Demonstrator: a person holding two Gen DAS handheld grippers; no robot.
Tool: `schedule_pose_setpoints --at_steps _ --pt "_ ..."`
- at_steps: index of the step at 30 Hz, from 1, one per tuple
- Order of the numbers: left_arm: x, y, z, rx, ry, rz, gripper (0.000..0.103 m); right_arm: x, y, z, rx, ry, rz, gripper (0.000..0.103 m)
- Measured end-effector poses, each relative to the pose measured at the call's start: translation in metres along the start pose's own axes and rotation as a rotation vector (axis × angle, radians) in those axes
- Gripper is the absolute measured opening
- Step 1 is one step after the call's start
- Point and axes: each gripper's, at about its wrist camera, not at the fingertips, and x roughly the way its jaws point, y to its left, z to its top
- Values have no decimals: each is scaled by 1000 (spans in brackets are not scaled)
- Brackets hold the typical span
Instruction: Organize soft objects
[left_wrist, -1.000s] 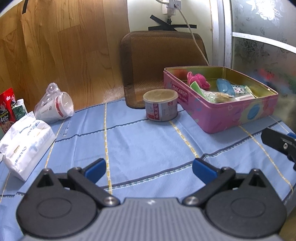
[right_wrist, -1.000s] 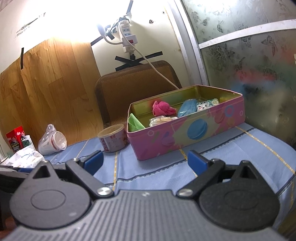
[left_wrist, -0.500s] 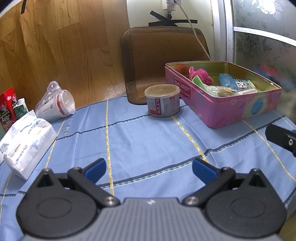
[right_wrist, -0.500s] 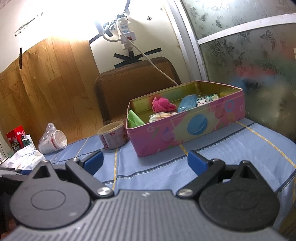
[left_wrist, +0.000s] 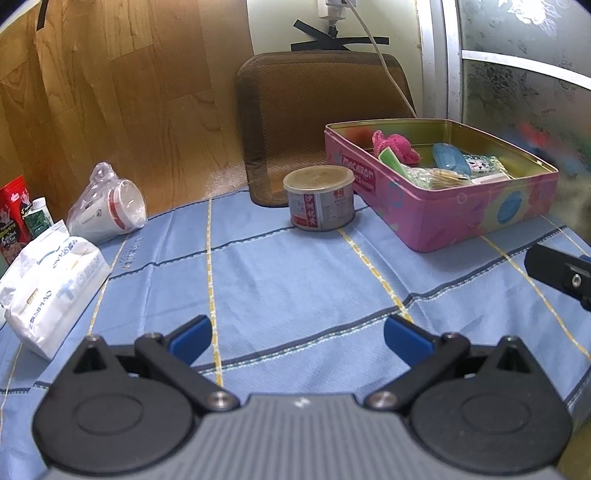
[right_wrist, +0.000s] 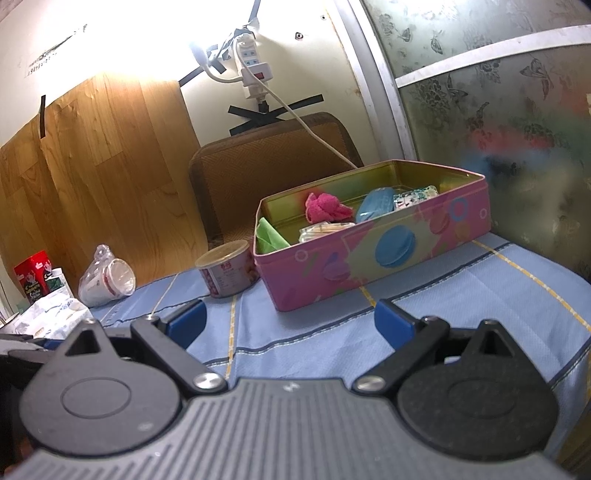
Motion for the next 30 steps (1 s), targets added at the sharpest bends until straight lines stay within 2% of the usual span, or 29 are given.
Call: schedule_pose_setpoints --at_steps 30 --pt "-3 -3 -1 18 4 -35 103 -2 -3 1 -5 -18 9 99"
